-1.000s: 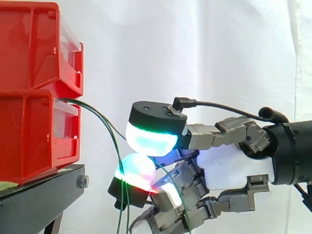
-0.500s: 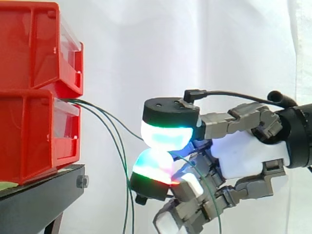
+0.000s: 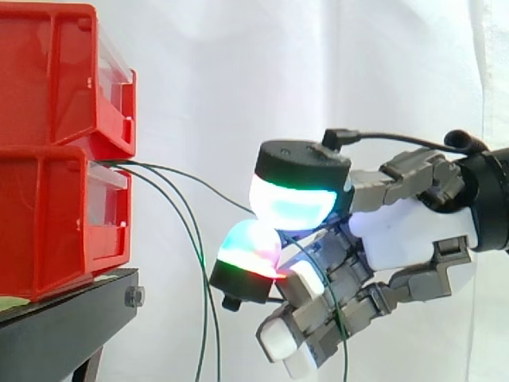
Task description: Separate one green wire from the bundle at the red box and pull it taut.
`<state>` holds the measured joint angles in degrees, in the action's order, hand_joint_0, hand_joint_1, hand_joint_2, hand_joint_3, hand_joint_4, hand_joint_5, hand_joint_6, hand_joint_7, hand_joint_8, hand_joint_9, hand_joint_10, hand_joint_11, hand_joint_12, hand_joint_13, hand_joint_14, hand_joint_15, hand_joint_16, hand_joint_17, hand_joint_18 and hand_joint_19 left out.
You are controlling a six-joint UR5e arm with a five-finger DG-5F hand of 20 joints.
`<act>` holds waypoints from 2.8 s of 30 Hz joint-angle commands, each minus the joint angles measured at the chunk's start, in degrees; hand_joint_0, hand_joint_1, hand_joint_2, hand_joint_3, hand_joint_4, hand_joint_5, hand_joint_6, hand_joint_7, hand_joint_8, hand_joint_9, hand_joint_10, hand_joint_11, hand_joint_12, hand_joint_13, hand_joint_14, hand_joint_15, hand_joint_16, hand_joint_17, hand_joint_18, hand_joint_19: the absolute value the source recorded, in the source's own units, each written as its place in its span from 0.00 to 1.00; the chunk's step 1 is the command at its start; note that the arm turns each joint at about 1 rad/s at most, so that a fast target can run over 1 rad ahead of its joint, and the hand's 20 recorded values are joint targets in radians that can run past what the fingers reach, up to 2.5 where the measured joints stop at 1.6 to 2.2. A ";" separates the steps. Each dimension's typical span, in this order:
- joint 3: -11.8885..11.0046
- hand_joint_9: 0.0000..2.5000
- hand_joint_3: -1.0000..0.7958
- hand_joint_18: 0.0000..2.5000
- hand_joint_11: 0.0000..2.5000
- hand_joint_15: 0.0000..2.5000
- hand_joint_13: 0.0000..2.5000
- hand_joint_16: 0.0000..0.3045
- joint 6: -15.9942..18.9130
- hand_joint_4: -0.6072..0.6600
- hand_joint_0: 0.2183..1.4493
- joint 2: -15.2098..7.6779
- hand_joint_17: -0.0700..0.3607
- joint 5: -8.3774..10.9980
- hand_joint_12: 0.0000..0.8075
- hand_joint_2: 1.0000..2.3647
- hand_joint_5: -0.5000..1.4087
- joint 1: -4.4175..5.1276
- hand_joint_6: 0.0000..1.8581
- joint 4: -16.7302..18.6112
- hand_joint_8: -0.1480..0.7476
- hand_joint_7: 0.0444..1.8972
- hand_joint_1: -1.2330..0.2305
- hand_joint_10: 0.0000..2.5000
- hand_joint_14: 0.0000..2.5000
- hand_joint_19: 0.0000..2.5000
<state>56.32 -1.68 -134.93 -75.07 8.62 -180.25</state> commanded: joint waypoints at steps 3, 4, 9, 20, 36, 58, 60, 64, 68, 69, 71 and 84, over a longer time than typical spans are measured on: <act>-0.07 0.37 0.28 0.26 0.30 0.17 0.34 0.14 -0.34 0.62 0.31 0.81 0.39 0.01 0.39 0.00 0.15 0.09 0.45 -1.60 0.48 0.58 0.28 0.01 0.01 0.16; -0.07 0.37 0.28 0.26 0.30 0.17 0.34 0.14 -0.34 0.63 0.31 0.81 0.39 0.01 0.39 0.00 0.15 0.09 0.45 -2.21 0.48 0.57 0.30 0.01 0.01 0.16; 0.02 0.37 0.29 0.26 0.30 0.17 0.34 0.14 -0.34 0.63 0.35 0.81 0.39 0.27 0.40 0.00 0.15 0.26 0.45 -3.01 0.48 0.57 0.35 0.01 0.01 0.16; 0.02 0.37 0.28 0.26 0.29 0.17 0.34 0.15 -0.16 0.63 0.29 0.90 0.39 0.45 0.41 0.00 0.15 0.44 0.45 -3.45 0.50 0.57 0.44 0.01 0.01 0.17; 0.02 0.34 0.33 0.26 0.32 0.17 0.33 0.15 -0.25 0.66 0.34 1.69 0.39 0.54 0.40 0.01 0.14 0.53 0.48 -3.45 0.50 0.56 0.36 0.01 0.01 0.17; 0.02 0.39 0.39 0.26 0.34 0.18 0.34 0.14 -0.43 0.62 0.35 1.69 0.39 0.54 0.41 0.01 0.15 0.53 0.47 -3.62 0.52 0.60 0.38 0.01 0.01 0.17; 0.02 0.39 0.42 0.26 0.34 0.18 0.34 0.14 -0.43 0.59 0.34 1.69 0.39 0.54 0.42 0.01 0.15 0.53 0.48 -3.62 0.52 0.61 0.38 0.01 0.01 0.17; 0.02 0.40 0.45 0.27 0.34 0.18 0.34 0.14 -0.43 0.55 0.34 1.69 0.39 0.54 0.41 0.02 0.16 0.44 0.48 -3.62 0.52 0.63 0.37 0.01 0.01 0.17; 0.02 0.40 0.46 0.27 0.35 0.18 0.35 0.14 -0.43 0.51 0.35 1.69 0.39 0.54 0.41 0.02 0.16 0.53 0.48 -3.62 0.52 0.64 0.35 0.01 0.01 0.17; 0.02 0.40 0.46 0.27 0.34 0.18 0.35 0.14 -0.43 0.51 0.35 1.69 0.39 0.54 0.41 0.02 0.16 0.53 0.48 -3.62 0.52 0.64 0.35 0.01 0.01 0.17; 0.02 0.40 0.45 0.27 0.35 0.18 0.35 0.14 -0.43 0.52 0.36 1.69 0.39 0.54 0.41 0.02 0.16 0.53 0.48 -3.62 0.51 0.62 0.35 0.01 0.01 0.17; 0.02 0.44 0.38 0.27 0.34 0.18 0.35 0.14 -0.43 0.60 0.32 1.69 0.39 0.54 0.42 0.01 0.17 0.53 0.46 -3.71 0.52 0.65 0.47 0.01 0.01 0.18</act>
<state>56.34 -2.11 -133.26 -74.53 9.14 -183.95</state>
